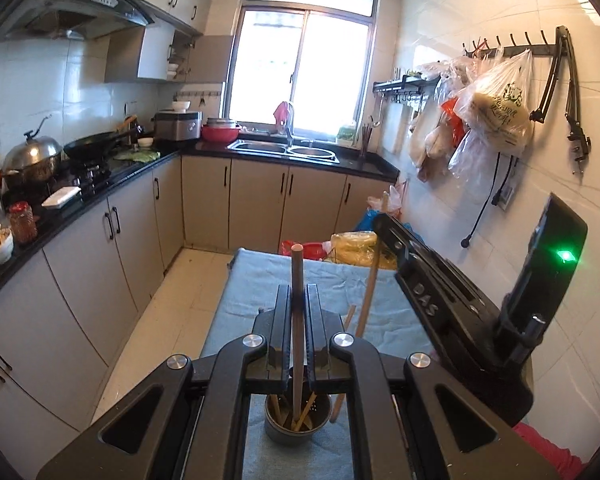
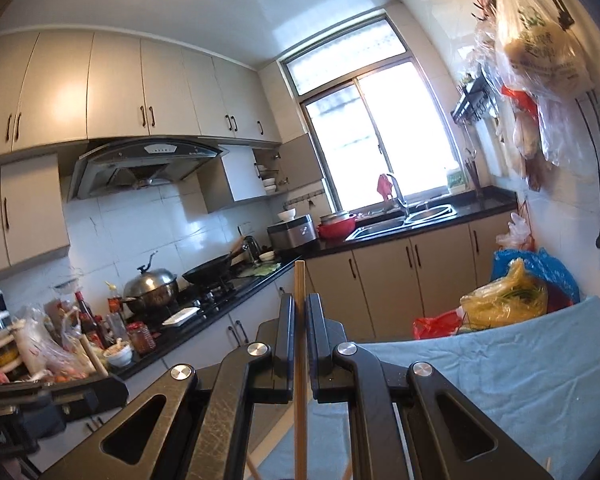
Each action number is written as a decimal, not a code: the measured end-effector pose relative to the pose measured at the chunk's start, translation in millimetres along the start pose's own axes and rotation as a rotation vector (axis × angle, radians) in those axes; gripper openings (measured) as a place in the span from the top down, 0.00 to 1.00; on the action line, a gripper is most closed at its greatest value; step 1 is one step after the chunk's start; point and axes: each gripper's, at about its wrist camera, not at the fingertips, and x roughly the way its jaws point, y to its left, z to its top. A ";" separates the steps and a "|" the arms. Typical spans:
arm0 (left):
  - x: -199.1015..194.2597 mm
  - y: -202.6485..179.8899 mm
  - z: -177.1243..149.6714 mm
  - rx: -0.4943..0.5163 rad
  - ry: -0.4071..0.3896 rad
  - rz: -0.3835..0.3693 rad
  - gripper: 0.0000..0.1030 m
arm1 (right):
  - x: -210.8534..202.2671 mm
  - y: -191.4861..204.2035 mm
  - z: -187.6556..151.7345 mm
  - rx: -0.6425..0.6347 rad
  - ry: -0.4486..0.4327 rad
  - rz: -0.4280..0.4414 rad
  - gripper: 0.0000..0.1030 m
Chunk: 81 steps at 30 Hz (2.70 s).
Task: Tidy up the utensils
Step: 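Lift and carry both held chopsticks upright over the black holder cup, then open both grippers to drop the chopsticks into the holder cup, then move both open grippers back down to the remaining chopsticks on the towel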
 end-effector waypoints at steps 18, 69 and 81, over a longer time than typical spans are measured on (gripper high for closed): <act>42.8 27.3 -33.9 -0.056 0.084 0.023 0.94 | 5.0 -27.1 -40.4 0.008 0.096 -0.034 0.94; 43.1 19.4 -53.5 -0.057 0.075 0.124 0.77 | -53.9 -48.0 -44.7 0.089 0.104 -0.060 0.67; 20.0 -3.9 -63.9 -0.021 0.042 0.155 0.75 | -105.7 -72.4 -54.0 0.140 0.110 -0.107 0.59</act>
